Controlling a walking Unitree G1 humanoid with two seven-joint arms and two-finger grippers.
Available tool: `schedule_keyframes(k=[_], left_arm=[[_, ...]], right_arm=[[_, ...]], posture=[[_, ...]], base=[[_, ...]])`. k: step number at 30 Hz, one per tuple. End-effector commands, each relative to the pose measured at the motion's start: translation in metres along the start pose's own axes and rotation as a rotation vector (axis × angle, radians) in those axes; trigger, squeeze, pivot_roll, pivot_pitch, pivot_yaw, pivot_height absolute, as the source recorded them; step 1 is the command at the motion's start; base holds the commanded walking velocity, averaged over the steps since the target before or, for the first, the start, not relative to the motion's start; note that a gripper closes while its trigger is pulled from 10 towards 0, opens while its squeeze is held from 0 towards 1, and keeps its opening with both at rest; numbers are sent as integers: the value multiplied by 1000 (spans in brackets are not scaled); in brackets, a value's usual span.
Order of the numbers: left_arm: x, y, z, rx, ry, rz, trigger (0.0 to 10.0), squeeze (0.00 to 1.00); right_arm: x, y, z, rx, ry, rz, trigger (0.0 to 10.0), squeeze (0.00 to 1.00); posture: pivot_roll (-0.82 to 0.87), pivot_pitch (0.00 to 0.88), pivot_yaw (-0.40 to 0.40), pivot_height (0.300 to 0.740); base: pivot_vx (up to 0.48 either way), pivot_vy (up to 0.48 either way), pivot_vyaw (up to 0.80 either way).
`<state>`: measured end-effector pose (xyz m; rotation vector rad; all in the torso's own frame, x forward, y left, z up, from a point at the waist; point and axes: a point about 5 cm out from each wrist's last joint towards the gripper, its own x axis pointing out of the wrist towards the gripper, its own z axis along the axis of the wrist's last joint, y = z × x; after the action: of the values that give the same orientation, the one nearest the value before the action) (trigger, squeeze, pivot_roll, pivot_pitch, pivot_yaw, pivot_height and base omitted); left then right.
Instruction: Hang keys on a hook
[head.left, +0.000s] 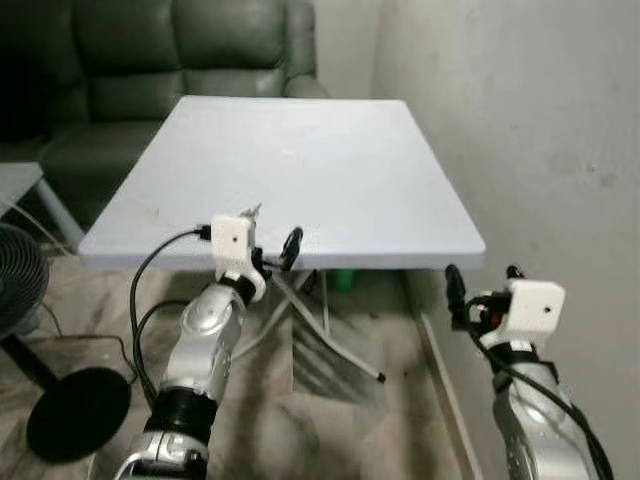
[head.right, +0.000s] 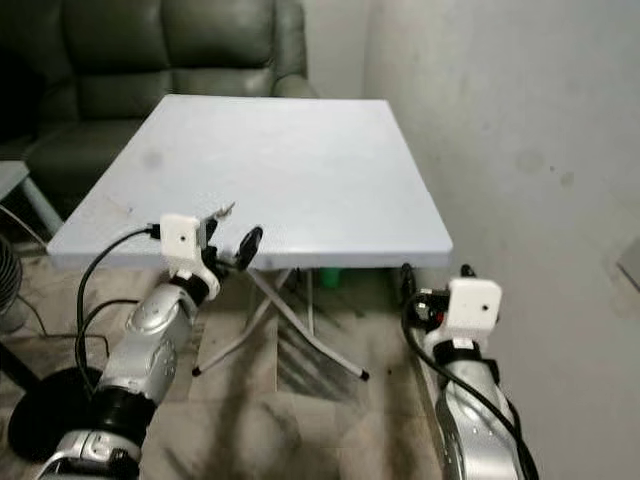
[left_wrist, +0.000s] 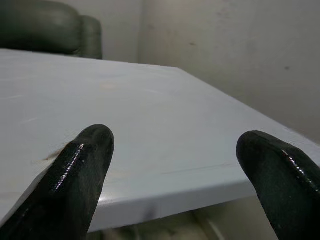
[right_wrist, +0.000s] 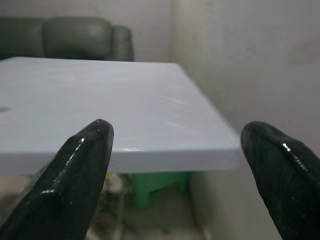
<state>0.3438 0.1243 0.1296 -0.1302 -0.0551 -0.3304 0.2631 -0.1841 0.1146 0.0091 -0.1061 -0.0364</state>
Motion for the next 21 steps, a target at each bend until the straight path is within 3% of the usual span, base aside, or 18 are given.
schedule_keyframes(k=[1, 21], left_arm=[[0, 6, 4, 2, -10, 15, 10000, 0], [2, 5, 5, 0, -10, 13, 10000, 0]], right_arm=[[3, 5, 4, 4, -16, 17, 10000, 0], [4, 7, 4, 9, -16, 31, 10000, 0]], posture=[[-35, 0, -4, 740], [-31, 0, -9, 740]], base=[[0, 416, 0], [0, 413, 0]])
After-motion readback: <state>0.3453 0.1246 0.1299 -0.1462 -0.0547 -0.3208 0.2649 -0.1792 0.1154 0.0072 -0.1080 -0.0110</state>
